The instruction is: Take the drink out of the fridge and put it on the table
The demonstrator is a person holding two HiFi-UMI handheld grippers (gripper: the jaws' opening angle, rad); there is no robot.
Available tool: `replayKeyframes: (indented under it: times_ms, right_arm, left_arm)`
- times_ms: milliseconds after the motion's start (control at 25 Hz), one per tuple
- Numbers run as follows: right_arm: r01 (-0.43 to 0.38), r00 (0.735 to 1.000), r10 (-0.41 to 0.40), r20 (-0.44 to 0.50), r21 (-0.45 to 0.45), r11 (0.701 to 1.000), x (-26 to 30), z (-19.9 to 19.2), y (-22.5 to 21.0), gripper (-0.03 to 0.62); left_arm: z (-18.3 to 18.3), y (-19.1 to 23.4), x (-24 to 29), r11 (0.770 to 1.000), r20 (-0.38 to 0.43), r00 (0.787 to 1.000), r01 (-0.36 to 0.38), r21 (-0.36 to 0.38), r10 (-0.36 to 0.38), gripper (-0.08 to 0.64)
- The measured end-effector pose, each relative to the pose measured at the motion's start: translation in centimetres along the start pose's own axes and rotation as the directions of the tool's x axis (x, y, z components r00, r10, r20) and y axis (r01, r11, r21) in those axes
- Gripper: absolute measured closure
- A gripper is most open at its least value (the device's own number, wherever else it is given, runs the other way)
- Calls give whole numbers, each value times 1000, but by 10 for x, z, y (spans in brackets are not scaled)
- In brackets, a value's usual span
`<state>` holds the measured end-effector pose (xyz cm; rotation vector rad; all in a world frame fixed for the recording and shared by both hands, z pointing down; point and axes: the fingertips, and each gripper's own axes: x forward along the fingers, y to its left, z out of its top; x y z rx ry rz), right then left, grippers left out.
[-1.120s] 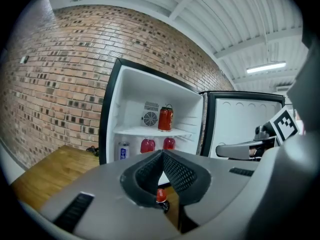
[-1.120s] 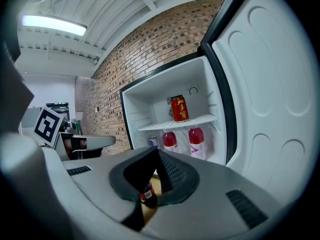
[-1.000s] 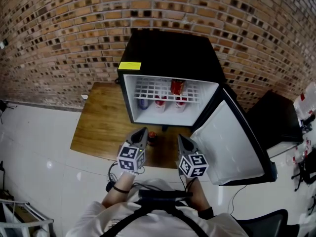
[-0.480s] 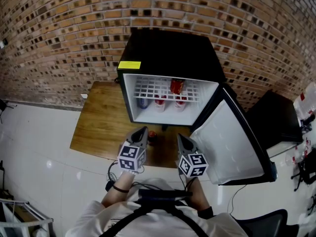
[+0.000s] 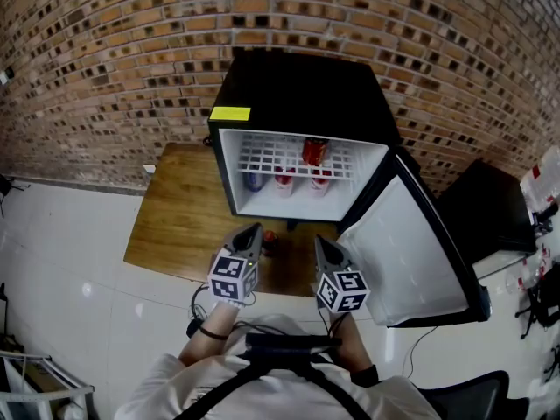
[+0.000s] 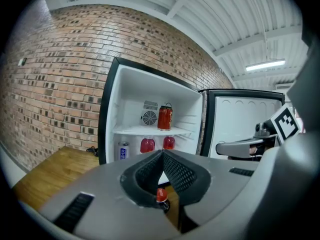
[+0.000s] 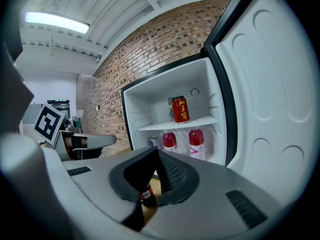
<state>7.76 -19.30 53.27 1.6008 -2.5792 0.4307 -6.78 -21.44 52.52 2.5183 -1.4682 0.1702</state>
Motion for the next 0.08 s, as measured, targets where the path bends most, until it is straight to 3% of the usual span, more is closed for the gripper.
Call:
replayKeyframes:
  times_ms: [80]
  right_arm:
    - [0,1000,0,1,-2,1000,0,0,0,580]
  left_arm:
    - [0,0,0,1000,-2,1000,2,-2,-2,555]
